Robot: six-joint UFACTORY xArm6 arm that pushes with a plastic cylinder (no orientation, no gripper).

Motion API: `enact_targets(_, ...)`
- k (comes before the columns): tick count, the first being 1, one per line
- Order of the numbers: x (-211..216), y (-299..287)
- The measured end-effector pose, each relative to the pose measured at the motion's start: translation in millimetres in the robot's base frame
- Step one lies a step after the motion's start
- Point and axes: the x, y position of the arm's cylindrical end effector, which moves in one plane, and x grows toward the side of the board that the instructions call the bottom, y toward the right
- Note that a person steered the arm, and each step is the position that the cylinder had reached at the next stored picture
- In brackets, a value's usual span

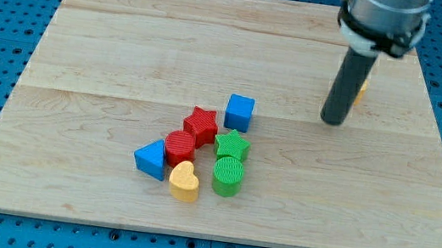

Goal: Place the blue triangle parallel to the blue cube

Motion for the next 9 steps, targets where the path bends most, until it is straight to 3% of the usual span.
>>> enact_targets(1, 44, -67)
enact_targets(2, 47, -132)
enact_targets(3, 36, -152)
enact_targets(5, -5, -157)
enact_targets(7, 7, -96)
enact_targets(9, -13, -83)
